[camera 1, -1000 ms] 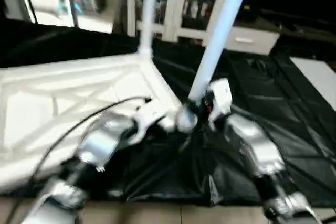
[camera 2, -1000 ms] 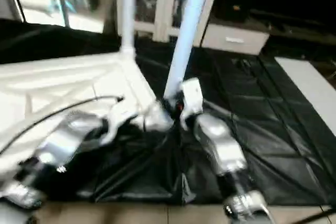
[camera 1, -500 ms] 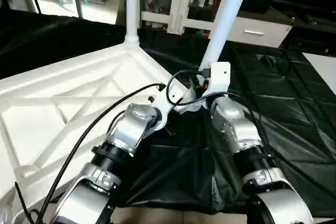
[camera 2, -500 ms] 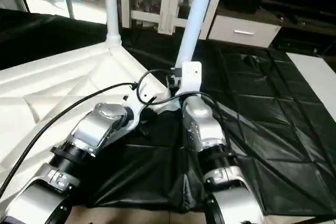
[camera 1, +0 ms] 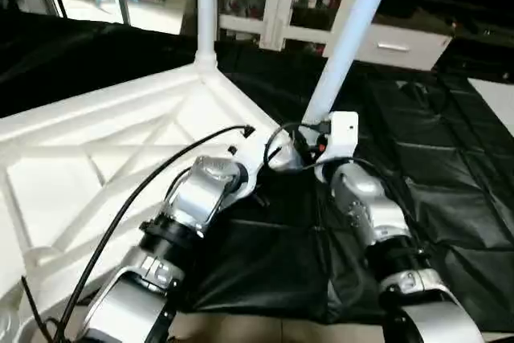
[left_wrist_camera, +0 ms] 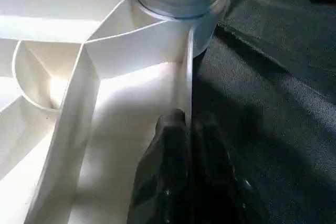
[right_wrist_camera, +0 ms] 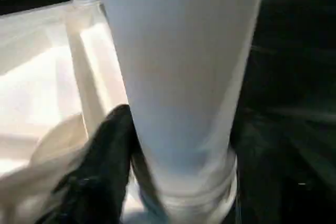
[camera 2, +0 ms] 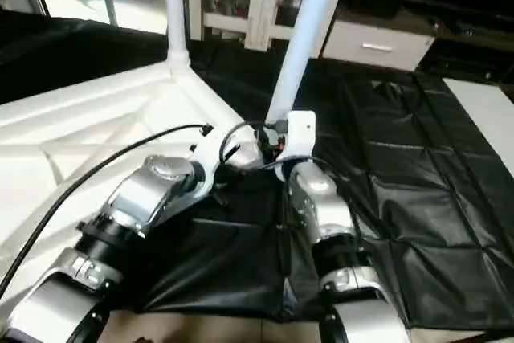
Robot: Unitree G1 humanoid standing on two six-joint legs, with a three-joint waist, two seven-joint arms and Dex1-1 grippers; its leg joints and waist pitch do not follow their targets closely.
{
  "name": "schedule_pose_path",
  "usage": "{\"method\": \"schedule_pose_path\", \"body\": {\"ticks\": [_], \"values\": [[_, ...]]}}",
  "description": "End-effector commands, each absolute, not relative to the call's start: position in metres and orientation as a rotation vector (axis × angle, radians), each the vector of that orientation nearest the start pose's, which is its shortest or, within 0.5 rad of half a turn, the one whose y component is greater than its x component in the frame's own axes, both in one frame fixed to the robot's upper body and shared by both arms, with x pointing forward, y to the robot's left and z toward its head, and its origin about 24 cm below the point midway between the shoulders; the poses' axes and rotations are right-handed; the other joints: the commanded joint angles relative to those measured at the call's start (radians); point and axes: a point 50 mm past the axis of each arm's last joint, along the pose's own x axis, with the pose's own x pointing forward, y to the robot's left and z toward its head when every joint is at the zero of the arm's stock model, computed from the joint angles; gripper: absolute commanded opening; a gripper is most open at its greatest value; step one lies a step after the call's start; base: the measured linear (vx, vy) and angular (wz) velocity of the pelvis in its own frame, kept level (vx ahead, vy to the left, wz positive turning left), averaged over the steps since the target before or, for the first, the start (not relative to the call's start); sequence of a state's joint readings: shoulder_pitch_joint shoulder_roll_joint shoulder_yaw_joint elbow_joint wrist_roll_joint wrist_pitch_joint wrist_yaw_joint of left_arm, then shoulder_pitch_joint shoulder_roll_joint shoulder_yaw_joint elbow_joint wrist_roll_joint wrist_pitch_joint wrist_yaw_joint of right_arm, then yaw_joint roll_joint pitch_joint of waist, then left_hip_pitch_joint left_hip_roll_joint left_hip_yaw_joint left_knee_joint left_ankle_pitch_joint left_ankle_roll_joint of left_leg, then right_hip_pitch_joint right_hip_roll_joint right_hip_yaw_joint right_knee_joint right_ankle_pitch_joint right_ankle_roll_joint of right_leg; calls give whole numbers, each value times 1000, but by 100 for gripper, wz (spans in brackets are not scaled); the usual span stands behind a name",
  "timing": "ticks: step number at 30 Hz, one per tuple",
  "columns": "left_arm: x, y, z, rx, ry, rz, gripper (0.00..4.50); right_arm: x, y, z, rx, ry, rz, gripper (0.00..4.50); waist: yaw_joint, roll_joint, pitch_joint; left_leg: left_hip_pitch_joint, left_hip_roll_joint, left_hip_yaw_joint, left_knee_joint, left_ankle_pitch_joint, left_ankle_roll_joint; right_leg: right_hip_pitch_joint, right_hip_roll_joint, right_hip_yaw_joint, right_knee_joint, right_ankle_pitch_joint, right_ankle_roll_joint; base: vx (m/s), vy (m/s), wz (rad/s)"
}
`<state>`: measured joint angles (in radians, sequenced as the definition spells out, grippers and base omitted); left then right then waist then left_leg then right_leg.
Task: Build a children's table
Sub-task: Insert table leg to table base
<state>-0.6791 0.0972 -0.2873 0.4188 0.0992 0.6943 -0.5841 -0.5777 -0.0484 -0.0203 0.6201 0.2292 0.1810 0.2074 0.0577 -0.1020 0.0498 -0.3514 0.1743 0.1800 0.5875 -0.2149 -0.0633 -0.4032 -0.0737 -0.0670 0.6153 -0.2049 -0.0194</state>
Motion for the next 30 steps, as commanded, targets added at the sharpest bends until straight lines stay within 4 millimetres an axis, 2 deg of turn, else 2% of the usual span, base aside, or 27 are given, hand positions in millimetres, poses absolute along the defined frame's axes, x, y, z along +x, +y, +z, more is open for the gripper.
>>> {"method": "schedule_pose_path", "body": {"ticks": [1, 8, 9, 12, 13, 14, 15, 16, 18, 19, 20, 21, 22, 25, 29, 30], "values": [[344, 54, 99, 312, 417, -812, 0, 344, -114, 46, 167, 270, 357, 334, 6, 6, -60, 9, 61, -16, -58, 58, 114, 64, -84, 58, -46, 120, -269, 0, 0, 0], [345, 59, 98, 317, 424, -817, 0, 332, -126, 61, 181, 221, 476, 383, 8, 1, -60, 8, 60, -17, -53, 84, 141, 65, -84, 57, -44, 126, -272, 0, 0, 0], [344, 60, 97, 321, 425, -822, 0, 328, -130, 64, 182, 214, 501, 402, 9, 1, -61, 8, 62, -18, -52, 92, 144, 64, -86, 57, -42, 130, -275, 0, 0, 0], [341, 63, 94, 335, 425, -863, 0, 316, -143, 72, 161, 191, 584, 416, 17, 1, -59, 9, 61, -18, -50, 104, 162, 65, -83, 56, -44, 134, -271, 0, 0, 0], [337, 66, 91, 334, 434, -895, 0, 312, -153, 74, 116, 187, 605, 430, 16, -1, -59, 8, 63, -19, -50, 105, 161, 64, -86, 57, -42, 128, -273, 0, 0, 0], [336, 67, 90, 334, 438, -905, 0, 310, -155, 75, 101, 187, 610, 438, 18, 3, -59, 9, 64, -19, -50, 92, 157, 64, -86, 56, -45, 108, -273, 0, 0, 0], [332, 68, 88, 337, 438, -939, 0, 307, -163, 76, 64, 184, 628, 438, 16, 3, -57, 9, 65, -17, -50, 84, 152, 62, -86, 57, -45, 100, -273, 0, 0, 0], [328, 71, 84, 342, 449, -975, 0, 302, -174, 77, 32, 193, 657, 445, 19, 7, -57, 8, 64, -18, -50, 65, 145, 63, -85, 57, -46, 81, -276, 0, 0, 0], [324, 73, 82, 355, 450, -1006, 0, 298, -183, 77, 14, 205, 688, 445, 19, 4, -55, 8, 64, -16, -51, 39, 137, 62, -84, 57, -49, 53, -273, 0, 0, 0], [323, 75, 81, 357, 455, -1014, 0, 297, -186, 77, 6, 211, 699, 445, 19, 4, -55, 8, 64, -16, -51, 32, 134, 62, -84, 57, -50, 43, -273, 0, 0, 0], [322, 75, 80, 358, 457, -1018, 0, 296, -187, 77, 3, 214, 703, 445, 20, 9, -54, 8, 64, -16, -51, 21, 130, 60, -84, 57, -51, 30, -274, 0, 0, 0], [318, 76, 80, 362, 451, -1059, 0, 293, -192, 76, -12, 235, 733, 445, 23, 7, -53, 7, 65, -17, -52, -9, 116, 61, -85, 57, -55, -13, -267, 0, 0, 0], [317, 76, 80, 362, 450, -1066, 0, 293, -193, 76, -14, 239, 738, 445, 23, 6, -52, 7, 66, -16, -53, -14, 112, 60, -86, 59, -56, -21, -264, 0, 0, 0], [299, 78, 78, 372, 447, -1227, 0, 283, -195, 72, -2, 306, 875, 445, 31, 7, -52, 7, 66, -17, -53, -24, 103, 61, -85, 59, -53, -29, -256, 0, 0, 0], [284, 76, 78, 351, 461, -1350, 0, 277, -191, 69, -2, 345, 975, 445, 36, 11, -50, 10, 66, -15, -53, -35, 101, 52, -82, 57, -55, -50, -258, 0, 0, 0], [279, 77, 78, 360, 462, -1385, 0, 276, -191, 68, -14, 355, 998, 445, 39, 8, -50, 9, 67, -15, -54, -49, 96, 54, -85, 57, -55, -71, -255, 0, 0, 0]]}}
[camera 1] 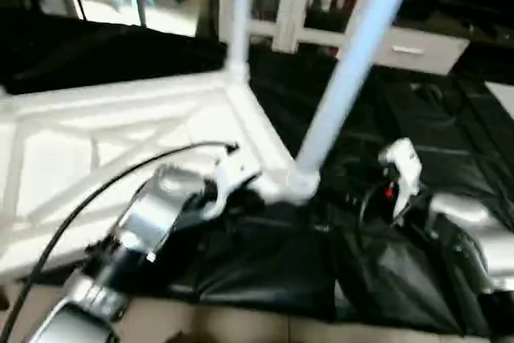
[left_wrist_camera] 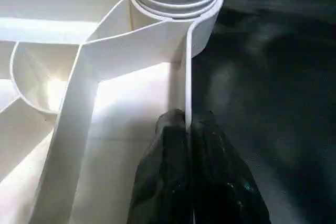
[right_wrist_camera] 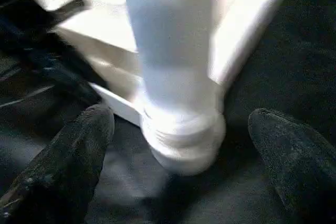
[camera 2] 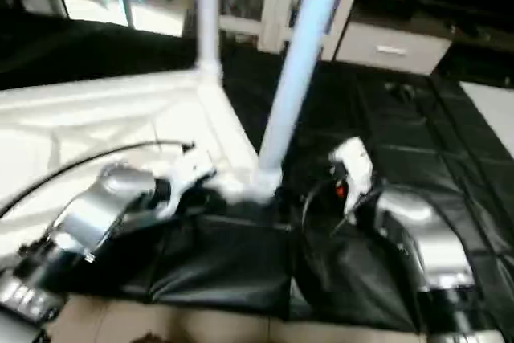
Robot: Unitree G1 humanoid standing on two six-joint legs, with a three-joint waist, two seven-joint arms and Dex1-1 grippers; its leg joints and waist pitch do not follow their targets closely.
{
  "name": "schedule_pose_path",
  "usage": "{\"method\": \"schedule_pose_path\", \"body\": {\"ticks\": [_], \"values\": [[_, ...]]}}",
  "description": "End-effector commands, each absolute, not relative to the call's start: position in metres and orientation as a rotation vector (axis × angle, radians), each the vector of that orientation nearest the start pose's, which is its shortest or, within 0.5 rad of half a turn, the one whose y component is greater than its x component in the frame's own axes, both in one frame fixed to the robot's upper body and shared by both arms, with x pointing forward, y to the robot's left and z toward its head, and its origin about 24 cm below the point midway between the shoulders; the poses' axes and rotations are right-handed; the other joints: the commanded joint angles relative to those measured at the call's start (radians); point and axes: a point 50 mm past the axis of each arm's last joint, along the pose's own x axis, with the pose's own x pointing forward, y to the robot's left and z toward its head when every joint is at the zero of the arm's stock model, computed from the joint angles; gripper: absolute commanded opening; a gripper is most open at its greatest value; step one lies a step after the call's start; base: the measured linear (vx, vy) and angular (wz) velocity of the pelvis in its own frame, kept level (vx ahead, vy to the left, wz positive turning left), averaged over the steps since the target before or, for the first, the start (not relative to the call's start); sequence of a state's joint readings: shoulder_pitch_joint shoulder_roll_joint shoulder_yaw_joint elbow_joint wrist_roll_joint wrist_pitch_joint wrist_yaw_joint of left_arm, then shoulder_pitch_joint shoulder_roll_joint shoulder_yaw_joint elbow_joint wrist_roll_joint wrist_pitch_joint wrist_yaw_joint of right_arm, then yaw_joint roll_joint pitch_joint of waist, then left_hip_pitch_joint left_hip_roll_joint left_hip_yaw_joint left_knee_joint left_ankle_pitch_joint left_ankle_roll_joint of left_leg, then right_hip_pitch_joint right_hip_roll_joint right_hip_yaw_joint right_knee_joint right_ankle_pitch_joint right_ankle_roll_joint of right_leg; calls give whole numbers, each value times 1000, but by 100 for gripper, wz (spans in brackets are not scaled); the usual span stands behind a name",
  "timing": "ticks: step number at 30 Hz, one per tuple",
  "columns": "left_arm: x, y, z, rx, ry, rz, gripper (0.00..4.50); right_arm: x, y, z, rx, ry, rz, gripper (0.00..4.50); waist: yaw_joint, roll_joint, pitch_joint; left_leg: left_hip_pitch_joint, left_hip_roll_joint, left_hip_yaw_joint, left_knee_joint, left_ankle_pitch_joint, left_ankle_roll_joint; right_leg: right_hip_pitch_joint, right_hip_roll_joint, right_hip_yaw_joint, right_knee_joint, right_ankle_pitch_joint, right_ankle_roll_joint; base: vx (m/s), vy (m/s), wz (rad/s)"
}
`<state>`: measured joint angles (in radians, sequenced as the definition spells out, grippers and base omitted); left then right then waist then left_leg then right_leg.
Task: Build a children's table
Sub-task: Insert table leg to table base, then rotate leg to tighten
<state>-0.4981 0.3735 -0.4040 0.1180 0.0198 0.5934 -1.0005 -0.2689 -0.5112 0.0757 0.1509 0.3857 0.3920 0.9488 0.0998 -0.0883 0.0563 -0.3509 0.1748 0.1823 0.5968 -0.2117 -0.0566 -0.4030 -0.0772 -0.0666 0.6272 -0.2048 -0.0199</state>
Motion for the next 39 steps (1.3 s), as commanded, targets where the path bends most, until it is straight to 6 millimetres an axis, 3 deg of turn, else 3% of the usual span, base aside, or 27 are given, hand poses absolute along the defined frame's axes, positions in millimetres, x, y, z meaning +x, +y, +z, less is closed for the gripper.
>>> {"method": "schedule_pose_path", "body": {"ticks": [1, 5, 9, 16, 20, 39], "values": [[278, 77, 77, 364, 470, -1394, 0, 276, -190, 68, -19, 358, 1014, 445, -2, -2, -54, 8, 67, -17, -66, -63, 80, 51, -81, 57, -70, -96, -246, 0, 0, 0], [275, 80, 75, 378, 482, -1402, 0, 275, -187, 69, -33, 367, 1078, 445, 6, -2, -51, 15, 65, -15, -69, -122, 49, 45, -80, 59, -81, -175, -219, 0, 0, 0], [273, 83, 74, 397, 493, -1413, 0, 279, -188, 67, -94, 378, 1097, 445, 4, -3, -55, 5, 64, -19, -69, -107, 39, 51, -81, 58, -78, -174, -202, 0, 0, 0], [273, 84, 75, 407, 498, -1420, 0, 283, -188, 66, -131, 381, 1131, 445, 5, -3, -60, 4, 61, -16, -62, -49, 62, 53, -78, 57, -66, -78, -224, 0, 0, 0], [273, 84, 75, 411, 503, -1423, 0, 285, -186, 65, -148, 376, 1155, 445, 5, -4, -58, 4, 61, -16, -63, -69, 61, 53, -78, 56, -70, -110, -226, 0, 0, 0], [275, 86, 75, 426, 509, -1416, 0, 287, -180, 55, -164, 403, 1240, 282, 6, -4, -61, 4, 61, -16, -59, -57, 72, 55, -78, 55, -64, -88, -240, 0, 0, 0]]}}
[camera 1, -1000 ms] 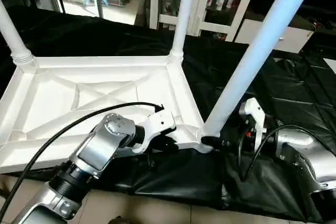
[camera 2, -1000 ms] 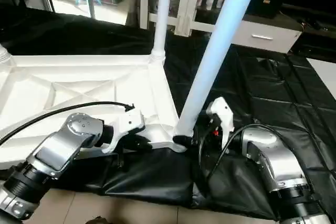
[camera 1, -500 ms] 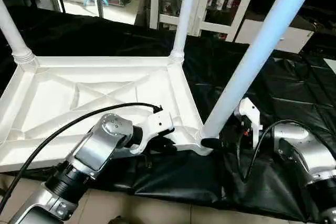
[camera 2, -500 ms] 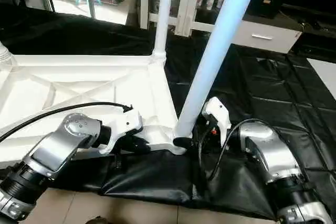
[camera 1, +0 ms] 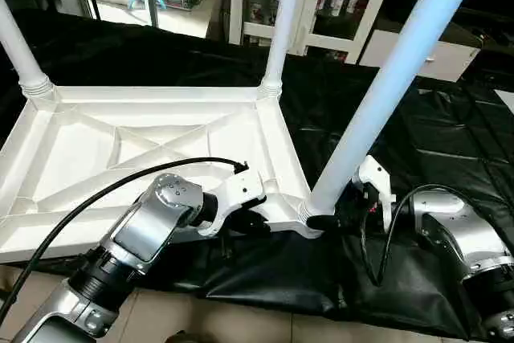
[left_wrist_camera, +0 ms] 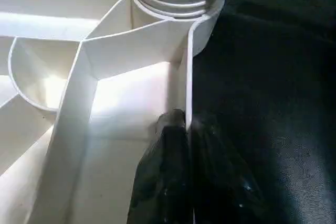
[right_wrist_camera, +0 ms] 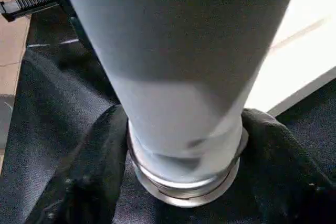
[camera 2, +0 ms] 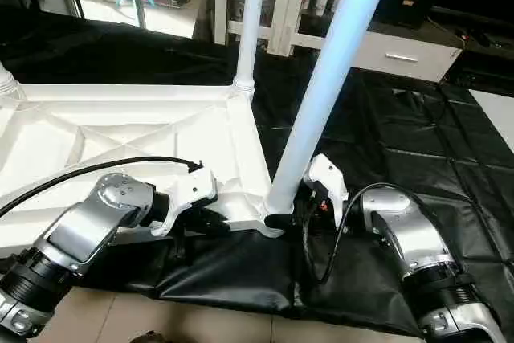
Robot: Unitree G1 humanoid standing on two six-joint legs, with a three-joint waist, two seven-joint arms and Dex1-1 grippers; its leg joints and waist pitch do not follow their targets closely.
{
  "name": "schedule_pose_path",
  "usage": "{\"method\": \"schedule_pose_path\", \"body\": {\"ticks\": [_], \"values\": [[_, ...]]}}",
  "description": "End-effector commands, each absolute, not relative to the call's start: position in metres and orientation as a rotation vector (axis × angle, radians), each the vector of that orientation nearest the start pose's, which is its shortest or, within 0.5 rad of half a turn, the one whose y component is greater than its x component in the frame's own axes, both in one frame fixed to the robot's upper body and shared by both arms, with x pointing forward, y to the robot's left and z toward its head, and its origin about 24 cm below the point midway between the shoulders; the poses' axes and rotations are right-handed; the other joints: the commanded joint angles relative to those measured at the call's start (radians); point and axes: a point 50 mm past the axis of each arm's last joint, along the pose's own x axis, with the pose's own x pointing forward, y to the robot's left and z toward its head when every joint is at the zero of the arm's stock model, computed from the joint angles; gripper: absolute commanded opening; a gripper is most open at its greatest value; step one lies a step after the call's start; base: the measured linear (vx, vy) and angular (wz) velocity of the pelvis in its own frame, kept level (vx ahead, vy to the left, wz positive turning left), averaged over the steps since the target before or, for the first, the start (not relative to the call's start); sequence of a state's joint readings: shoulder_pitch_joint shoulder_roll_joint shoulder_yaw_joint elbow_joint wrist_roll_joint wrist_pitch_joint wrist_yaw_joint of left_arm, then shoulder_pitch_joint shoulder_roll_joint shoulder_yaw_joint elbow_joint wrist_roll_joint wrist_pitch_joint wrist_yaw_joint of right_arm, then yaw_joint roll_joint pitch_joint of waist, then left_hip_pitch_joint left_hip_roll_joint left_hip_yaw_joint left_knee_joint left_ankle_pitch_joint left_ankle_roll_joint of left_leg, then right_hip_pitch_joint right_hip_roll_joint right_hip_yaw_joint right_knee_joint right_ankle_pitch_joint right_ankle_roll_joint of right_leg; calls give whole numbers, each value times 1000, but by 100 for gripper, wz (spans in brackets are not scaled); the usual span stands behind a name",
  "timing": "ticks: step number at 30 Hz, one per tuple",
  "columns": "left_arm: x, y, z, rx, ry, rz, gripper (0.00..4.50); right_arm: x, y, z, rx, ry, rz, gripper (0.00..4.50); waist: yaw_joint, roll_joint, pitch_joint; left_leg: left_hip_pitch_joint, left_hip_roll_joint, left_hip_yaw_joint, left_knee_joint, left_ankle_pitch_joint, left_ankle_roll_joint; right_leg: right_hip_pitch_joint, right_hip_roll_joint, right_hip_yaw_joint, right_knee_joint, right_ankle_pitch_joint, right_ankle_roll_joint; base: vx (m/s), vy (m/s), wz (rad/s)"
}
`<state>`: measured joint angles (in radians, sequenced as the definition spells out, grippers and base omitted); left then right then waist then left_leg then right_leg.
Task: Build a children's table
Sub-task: Rotate leg to tighten
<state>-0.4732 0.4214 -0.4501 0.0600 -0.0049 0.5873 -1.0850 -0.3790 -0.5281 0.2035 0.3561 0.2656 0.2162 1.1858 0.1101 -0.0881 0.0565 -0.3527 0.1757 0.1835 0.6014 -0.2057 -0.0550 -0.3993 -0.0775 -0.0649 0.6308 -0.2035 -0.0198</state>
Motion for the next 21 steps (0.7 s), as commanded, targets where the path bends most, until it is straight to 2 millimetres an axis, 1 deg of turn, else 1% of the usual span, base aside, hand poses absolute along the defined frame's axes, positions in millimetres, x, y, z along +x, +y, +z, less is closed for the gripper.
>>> {"method": "schedule_pose_path", "body": {"ticks": [1, 3, 11, 13, 14, 15, 16, 17, 18, 19, 20, 21], "values": [[275, 86, 74, 426, 510, -1416, 0, 287, -180, 55, -164, 403, 1242, 280, -5, -4, -61, 6, 60, -18, -64, -64, 69, 51, -77, 54, -68, -90, -239, 0, 0, 0], [275, 86, 74, 427, 513, -1416, 0, 286, -180, 55, -167, 403, 1248, 277, -5, -6, -62, 5, 60, -18, -64, -60, 70, 52, -77, 54, -67, -86, -239, 0, 0, 0], [274, 87, 72, 429, 525, -1405, 0, 282, -180, 49, -167, 420, 1253, 274, -4, -7, -63, 6, 60, -18, -63, -53, 74, 51, -77, 53, -66, -87, -238, 0, 0, 0], [278, 88, 70, 418, 534, -1357, 0, 285, -179, 42, -123, 431, 1171, 274, -5, -6, -62, 5, 60, -18, -64, -52, 74, 51, -76, 53, -66, -85, -239, 0, 0, 0], [279, 88, 70, 417, 535, -1351, 0, 285, -178, 42, -118, 433, 1159, 274, -6, -6, -61, 5, 59, -18, -65, -61, 68, 51, -75, 53, -68, -98, -235, 0, 0, 0], [284, 86, 70, 394, 526, -1300, 0, 288, -177, 37, -107, 443, 1089, 274, -7, -7, -61, 6, 59, -18, -65, -68, 65, 51, -76, 52, -69, -109, -233, 0, 0, 0], [289, 84, 71, 375, 515, -1254, 0, 291, -175, 33, -91, 456, 1025, 274, -11, -6, -58, 6, 58, -18, -68, -88, 52, 49, -76, 53, -75, -144, -224, 0, 0, 0], [294, 82, 72, 358, 507, -1215, 0, 293, -173, 29, -81, 465, 977, 274, -13, -6, -58, 5, 57, -19, -69, -96, 43, 49, -76, 52, -77, -162, -219, 0, 0, 0], [297, 80, 72, 346, 502, -1188, 0, 294, -172, 26, -75, 471, 944, 274, -18, -5, -57, 10, 58, -21, -72, -133, 18, 46, -78, 51, -86, -230, -199, 0, 0, 0], [300, 79, 73, 332, 497, -1156, 0, 295, -170, 23, -67, 480, 905, 274, -19, -7, -59, 9, 58, -23, -71, -134, 11, 49, -80, 51, -84, -236, -194, 0, 0, 0], [308, 74, 75, 304, 491, -1098, 0, 297, -161, 17, -36, 491, 822, 274, -23, -7, -60, 4, 57, -23, -72, -127, 9, 52, -79, 52, -83, -225, -187, 0, 0, 0], [314, 68, 76, 287, 492, -1043, 0, 300, -152, 12, 5, 503, 727, 274, -25, -4, -56, 7, 56, -21, -74, -134, 7, 44, -76, 53, -88, -236, -182, 0, 0, 0]]}}
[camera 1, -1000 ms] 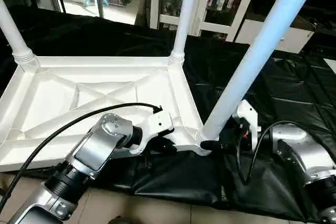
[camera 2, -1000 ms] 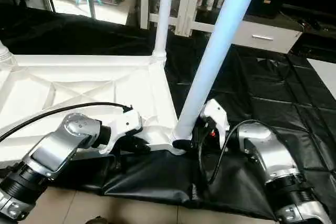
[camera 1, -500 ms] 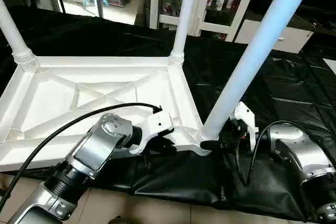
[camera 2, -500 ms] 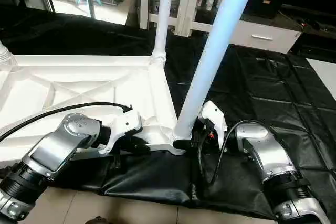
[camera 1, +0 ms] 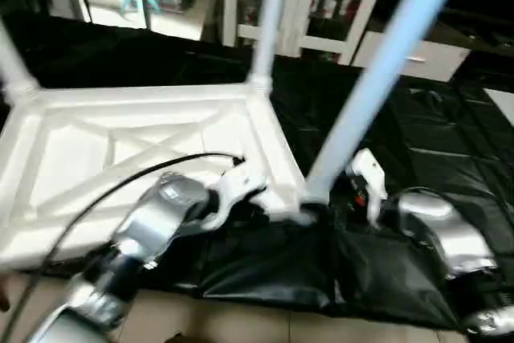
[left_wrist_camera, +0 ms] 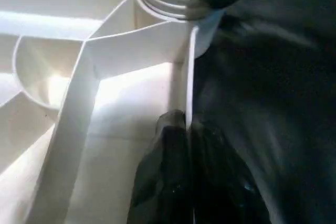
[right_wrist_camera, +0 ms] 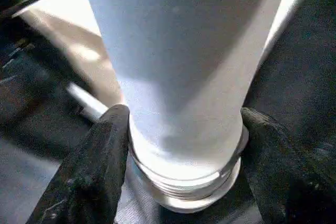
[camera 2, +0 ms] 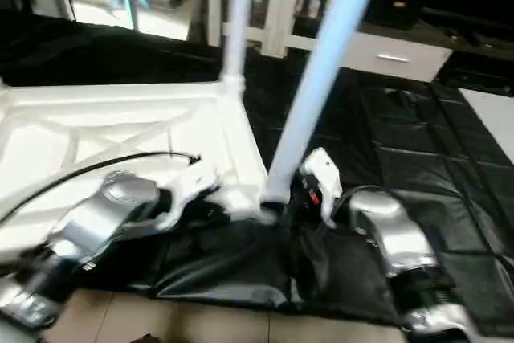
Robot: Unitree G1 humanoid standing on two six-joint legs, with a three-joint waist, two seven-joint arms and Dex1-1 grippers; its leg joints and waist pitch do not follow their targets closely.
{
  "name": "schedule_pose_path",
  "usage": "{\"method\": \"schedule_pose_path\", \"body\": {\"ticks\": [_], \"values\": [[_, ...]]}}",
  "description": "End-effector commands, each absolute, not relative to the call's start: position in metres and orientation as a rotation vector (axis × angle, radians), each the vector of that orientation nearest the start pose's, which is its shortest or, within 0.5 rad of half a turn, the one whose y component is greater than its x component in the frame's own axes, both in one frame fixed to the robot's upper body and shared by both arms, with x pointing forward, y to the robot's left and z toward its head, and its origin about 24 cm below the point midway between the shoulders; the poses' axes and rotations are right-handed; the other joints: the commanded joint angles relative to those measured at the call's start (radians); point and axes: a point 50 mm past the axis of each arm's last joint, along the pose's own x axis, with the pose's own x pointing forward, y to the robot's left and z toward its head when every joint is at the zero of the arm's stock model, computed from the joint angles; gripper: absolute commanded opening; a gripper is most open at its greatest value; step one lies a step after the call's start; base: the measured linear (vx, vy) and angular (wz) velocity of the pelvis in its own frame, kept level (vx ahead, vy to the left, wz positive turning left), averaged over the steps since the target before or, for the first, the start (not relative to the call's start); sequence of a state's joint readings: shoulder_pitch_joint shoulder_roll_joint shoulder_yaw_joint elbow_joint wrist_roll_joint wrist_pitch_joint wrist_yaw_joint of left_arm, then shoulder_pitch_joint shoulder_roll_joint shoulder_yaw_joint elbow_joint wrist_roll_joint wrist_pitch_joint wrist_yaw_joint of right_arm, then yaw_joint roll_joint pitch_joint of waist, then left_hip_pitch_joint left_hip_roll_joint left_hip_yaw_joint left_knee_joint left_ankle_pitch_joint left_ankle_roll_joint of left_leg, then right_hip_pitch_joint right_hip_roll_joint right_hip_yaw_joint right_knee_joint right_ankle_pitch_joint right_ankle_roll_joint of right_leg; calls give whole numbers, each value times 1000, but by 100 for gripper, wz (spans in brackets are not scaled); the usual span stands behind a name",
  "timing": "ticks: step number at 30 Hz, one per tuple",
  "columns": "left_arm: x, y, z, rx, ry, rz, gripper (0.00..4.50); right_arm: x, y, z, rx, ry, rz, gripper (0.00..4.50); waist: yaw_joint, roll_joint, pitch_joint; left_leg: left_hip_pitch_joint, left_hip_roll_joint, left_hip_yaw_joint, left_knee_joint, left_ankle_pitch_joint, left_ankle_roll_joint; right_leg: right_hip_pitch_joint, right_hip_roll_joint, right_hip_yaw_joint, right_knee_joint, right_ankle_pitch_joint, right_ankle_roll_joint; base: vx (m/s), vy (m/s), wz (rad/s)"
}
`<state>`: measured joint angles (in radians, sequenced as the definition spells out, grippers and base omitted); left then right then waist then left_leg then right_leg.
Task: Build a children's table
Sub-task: Rotate leg to tighten
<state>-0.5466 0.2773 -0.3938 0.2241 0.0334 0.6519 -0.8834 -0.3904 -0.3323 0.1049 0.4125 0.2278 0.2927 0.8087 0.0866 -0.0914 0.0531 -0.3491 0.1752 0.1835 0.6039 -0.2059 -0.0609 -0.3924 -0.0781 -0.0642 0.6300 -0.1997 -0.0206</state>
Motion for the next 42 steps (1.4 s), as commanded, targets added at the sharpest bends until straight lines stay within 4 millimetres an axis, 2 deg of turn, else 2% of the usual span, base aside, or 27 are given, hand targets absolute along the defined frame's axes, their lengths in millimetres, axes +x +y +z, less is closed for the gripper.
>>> {"method": "schedule_pose_path", "body": {"ticks": [1, 2, 3, 4, 5, 6, 7, 8, 9, 10, 11, 14, 16, 22, 23, 24, 28, 29, 30, 31, 34, 36, 39, 40, 42], "values": [[316, 66, 76, 283, 494, -1023, 0, 301, -148, 10, 18, 509, 693, 273, -5, -1, -52, 6, 53, -22, -77, -162, 0, 34, -77, 52, -93, -293, -168, 0, 0, 0], [319, 64, 77, 280, 496, -999, 0, 303, -144, 8, 34, 516, 650, 273, -7, -4, -56, -2, 53, -28, -79, -158, -15, 44, -82, 49, -92, -321, -150, 0, 0, 0], [319, 64, 77, 280, 496, -999, 0, 303, -144, 8, 34, 516, 650, 273, -4, -3, -58, -1, 55, -29, -79, -155, -18, 44, -83, 48, -92, -317, -145, 0, 0, 0], [323, 61, 77, 281, 493, -957, 0, 306, -141, 5, 38, 520, 577, 273, -4, 3, -58, 6, 57, -26, -76, -156, -12, 36, -81, 52, -91, -280, -151, 0, 0, 0], [326, 59, 77, 287, 490, -930, 0, 310, -139, 3, 43, 523, 510, 273, -6, 7, -58, 8, 56, -24, -77, -152, -9, 32, -79, 53, -90, -254, -160, 0, 0, 0], [326, 59, 77, 287, 490, -930, 0, 310, -139, 3, 43, 523, 510, 273, -7, 3, -58, 3, 54, -25, -79, -151, -11, 37, -77, 51, -89, -239, -161, 0, 0, 0], [330, 56, 78, 302, 481, -887, 0, 313, -134, 1, 55, 524, 425, 273, -4, 1, -62, -1, 54, -26, -77, -130, -7, 44, -79, 51, -85, -215, -156, 0, 0, 0], [330, 56, 78, 302, 481, -887, 0, 313, -134, 1, 55, 524, 425, 272, -5, 3, -61, 3, 54, -22, -77, -128, -4, 37, -77, 53, -86, -202, -158, 0, 0, 0], [333, 52, 77, 328, 473, -852, 0, 318, -127, 0, 70, 516, 351, 272, -9, 6, -59, 1, 53, -24, -79, -132, -7, 36, -76, 52, -84, -201, -161, 0, 0, 0], [336, 49, 77, 342, 468, -828, 0, 320, -119, 1, 83, 506, 313, 272, -8, 5, -62, 5, 53, -23, -78, -135, -12, 33, -77, 52, -86, -200, -159, 0, 0, 0], [337, 47, 77, 346, 466, -823, 0, 321, -116, 2, 90, 501, 299, 272, -8, 4, -62, 5, 53, -24, -79, -134, -14, 35, -76, 52, -85, -195, -157, 0, 0, 0], [338, 44, 77, 340, 465, -818, 0, 324, -105, 8, 91, 476, 310, 272, -7, 4, -60, 3, 53, -24, -81, -142, -15, 37, -75, 52, -84, -177, -148, 0, 0, 0], [339, 45, 77, 338, 466, -817, 0, 325, -103, 10, 76, 463, 323, 272, -5, 2, -59, 3, 54, -23, -81, -150, -9, 37, -76, 52, -84, -178, -143, 0, 0, 0], [340, 51, 74, 337, 476, -816, 0, 325, -102, 21, 140, 388, 431, 272, -5, 3, -57, 1, 55, -24, -83, -160, -4, 36, -77, 53, -87, -197, -139, 0, 0, 0], [340, 52, 73, 337, 476, -817, 0, 325, -102, 23, 151, 378, 447, 307, -5, 3, -57, 2, 55, -24, -82, -168, -1, 36, -77, 53, -88, -204, -138, 0, 0, 0], [339, 53, 72, 337, 479, -820, 0, 324, -104, 27, 171, 360, 478, 342, -4, 4, -58, 2, 55, -24, -82, -166, 0, 37, -77, 53, -88, -200, -138, 0, 0, 0], [337, 57, 71, 336, 478, -843, 0, 319, -111, 38, 173, 315, 560, 355, 2, 2, -60, -4, 55, -23, -79, -105, 39, 45, -78, 53, -81, -112, -158, 0, 0, 0], [337, 57, 70, 336, 478, -851, 0, 319, -113, 40, 172, 310, 571, 384, -2, 0, -59, -9, 54, -24, -80, -106, 42, 48, -79, 53, -82, -119, -158, 0, 0, 0], [334, 59, 69, 340, 482, -882, 0, 316, -120, 45, 162, 294, 616, 384, -4, 2, -60, -10, 55, -26, -81, -113, 44, 50, -81, 51, -86, -150, -156, 0, 0, 0], [332, 60, 67, 350, 489, -900, 0, 314, -125, 48, 145, 285, 644, 390, -5, 2, -60, -6, 57, -24, -77, -110, 47, 46, -80, 52, -87, -156, -158, 0, 0, 0], [326, 65, 64, 369, 506, -941, 0, 309, -136, 57, 118, 269, 735, 408, -1, 4, -61, -3, 61, -23, -75, -74, 63, 45, -78, 52, -77, -89, -190, 0, 0, 0], [320, 69, 62, 378, 513, -998, 0, 302, -146, 63, 53, 268, 836, 432, 2, 7, -59, -3, 62, -23, -76, -71, 67, 45, -77, 52, -76, -79, -198, 0, 0, 0], [306, 74, 60, 393, 535, -1114, 0, 292, -162, 72, -33, 288, 982, 448, 5, 5, -57, -2, 67, -24, -77, -103, 67, 47, -80, 53, -80, -120, -197, 0, 0, 0], [304, 75, 60, 401, 527, -1141, 0, 290, -165, 74, -53, 291, 1005, 448, 5, 0, -55, -3, 65, -22, -77, -109, 66, 45, -80, 54, -82, -134, -198, 0, 0, 0], [298, 80, 60, 414, 538, -1184, 0, 286, -174, 78, -113, 316, 1061, 448, 5, 2, -52, -3, 63, -22, -78, -126, 60, 41, -80, 53, -87, -183, -190, 0, 0, 0]]}}
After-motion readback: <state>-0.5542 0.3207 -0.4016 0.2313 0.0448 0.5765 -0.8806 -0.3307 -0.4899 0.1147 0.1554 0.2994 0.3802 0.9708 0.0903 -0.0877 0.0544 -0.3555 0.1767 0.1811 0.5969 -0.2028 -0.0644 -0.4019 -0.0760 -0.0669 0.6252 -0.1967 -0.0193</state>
